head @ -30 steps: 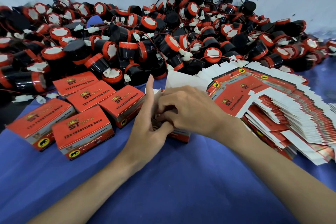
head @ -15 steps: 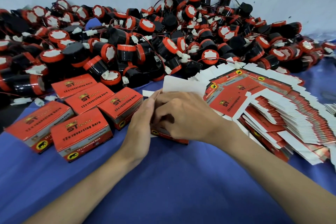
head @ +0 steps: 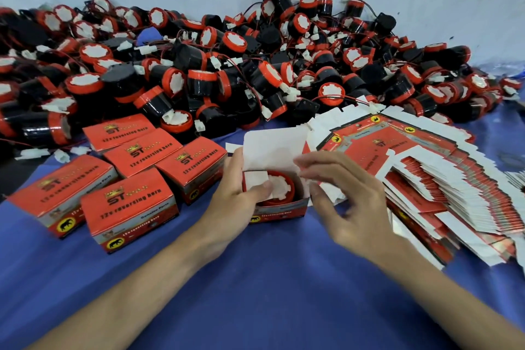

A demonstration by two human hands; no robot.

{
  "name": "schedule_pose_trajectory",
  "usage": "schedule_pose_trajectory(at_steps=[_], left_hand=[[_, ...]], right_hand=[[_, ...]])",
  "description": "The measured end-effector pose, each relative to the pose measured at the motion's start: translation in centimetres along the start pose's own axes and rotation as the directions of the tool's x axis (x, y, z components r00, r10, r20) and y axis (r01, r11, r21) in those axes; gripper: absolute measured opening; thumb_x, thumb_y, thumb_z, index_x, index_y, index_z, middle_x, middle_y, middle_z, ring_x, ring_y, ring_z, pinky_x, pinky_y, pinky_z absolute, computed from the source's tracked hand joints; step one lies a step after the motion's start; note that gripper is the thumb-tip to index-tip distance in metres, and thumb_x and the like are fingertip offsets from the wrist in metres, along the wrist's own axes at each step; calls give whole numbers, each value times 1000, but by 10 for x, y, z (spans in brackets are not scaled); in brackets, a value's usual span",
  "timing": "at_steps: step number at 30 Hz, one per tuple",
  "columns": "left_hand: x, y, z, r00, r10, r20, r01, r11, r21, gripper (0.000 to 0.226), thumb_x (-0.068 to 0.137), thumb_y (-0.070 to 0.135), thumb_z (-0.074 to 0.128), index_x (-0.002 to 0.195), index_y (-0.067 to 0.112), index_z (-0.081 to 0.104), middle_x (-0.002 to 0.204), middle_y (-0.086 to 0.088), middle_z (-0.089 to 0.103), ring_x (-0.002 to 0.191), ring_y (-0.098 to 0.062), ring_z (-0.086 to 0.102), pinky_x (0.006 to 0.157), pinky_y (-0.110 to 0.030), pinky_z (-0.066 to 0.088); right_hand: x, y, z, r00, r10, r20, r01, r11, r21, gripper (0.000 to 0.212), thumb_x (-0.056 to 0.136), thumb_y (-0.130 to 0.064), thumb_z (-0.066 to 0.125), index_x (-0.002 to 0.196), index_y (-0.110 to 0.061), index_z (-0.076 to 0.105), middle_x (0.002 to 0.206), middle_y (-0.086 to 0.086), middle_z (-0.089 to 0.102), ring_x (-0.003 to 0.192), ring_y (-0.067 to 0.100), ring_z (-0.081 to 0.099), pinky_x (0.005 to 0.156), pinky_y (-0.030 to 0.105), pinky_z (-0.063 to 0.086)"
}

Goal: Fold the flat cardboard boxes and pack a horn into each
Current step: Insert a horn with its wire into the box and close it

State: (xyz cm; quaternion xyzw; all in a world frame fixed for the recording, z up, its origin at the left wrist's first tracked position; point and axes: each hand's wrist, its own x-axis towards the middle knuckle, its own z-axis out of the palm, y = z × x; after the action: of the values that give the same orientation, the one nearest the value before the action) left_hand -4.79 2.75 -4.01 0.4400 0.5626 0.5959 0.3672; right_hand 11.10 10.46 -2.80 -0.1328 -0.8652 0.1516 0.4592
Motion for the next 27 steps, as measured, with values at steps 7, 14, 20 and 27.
schedule_pose_trajectory(at_steps=[7, 14, 20, 27], left_hand=[[-1, 0, 2, 995, 91, -29, -90, 995, 50, 25, 92, -2, 55, 105, 20, 59, 100, 14, 67, 98, -4, 63, 82, -22, 52], [-2, 2, -2, 954, 299, 29, -296, 918, 264, 28, 86, -12, 58, 95, 14, 62, 109, 9, 66, 102, -2, 61, 77, -14, 48], [-4, 1, -16, 876, 419, 239, -479, 700, 530, 44, 86, 41, 56, 122, 17, 62, 123, 11, 62, 115, -3, 55, 95, -20, 44], [3, 0, -21, 823, 474, 313, -553, 538, 636, 45, 91, 40, 52, 125, 12, 62, 123, 1, 64, 114, -8, 58, 98, -22, 45]], right_hand=[[-9, 1, 0, 975, 170, 141, -187, 976, 116, 19, 83, -6, 54, 98, -2, 65, 99, 0, 64, 95, 8, 62, 79, 22, 51], [0, -4, -3, 857, 464, 223, -508, 690, 516, 37, 88, -40, 59, 119, -41, 40, 89, 6, 72, 92, 15, 69, 83, 28, 53], [-2, -3, -5, 895, 401, 197, -447, 804, 393, 20, 83, -32, 64, 103, -36, 67, 99, -19, 71, 87, 4, 68, 74, 12, 49], [-11, 3, 7, 967, 250, -47, -240, 958, 154, 27, 78, -6, 73, 104, -12, 71, 95, -11, 71, 78, -6, 67, 69, 6, 47]])
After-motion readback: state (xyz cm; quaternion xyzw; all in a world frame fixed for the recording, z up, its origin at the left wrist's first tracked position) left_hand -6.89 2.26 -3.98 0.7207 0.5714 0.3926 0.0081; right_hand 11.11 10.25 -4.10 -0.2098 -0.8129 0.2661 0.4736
